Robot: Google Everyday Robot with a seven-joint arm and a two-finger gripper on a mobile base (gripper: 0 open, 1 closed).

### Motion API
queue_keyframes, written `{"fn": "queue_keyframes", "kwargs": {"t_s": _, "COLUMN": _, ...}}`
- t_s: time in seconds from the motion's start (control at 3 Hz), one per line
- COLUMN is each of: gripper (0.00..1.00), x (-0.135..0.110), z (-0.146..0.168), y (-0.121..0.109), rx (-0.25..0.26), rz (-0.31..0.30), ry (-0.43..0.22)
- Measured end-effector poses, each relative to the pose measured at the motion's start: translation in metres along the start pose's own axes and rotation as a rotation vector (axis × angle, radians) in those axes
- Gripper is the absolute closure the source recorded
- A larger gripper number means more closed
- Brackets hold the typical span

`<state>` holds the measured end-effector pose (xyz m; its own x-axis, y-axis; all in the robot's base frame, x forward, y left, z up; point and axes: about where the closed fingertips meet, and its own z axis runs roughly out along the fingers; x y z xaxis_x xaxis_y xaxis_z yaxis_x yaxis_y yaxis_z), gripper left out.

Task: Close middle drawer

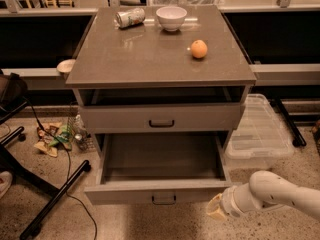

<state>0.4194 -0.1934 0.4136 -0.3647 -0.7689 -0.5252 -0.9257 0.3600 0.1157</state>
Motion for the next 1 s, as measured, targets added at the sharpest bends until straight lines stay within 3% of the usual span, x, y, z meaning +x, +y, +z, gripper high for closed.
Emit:
{"fn": "queue_keyframes", "kwargs": {"t_s": 0.67, "gripper": 1.00, "x": -0.003, "z": 0.029, "y": -0.047, "rx": 0.028, "rz": 0.013, "ry": -0.068}}
{"fn": "queue_keyframes", "kwargs": {"t_s": 1.0, "gripper": 1.00, "x": -0.003, "z": 0.029, "y": -0.047, "rx": 0.028, "rz": 0.013, "ry": -0.068}}
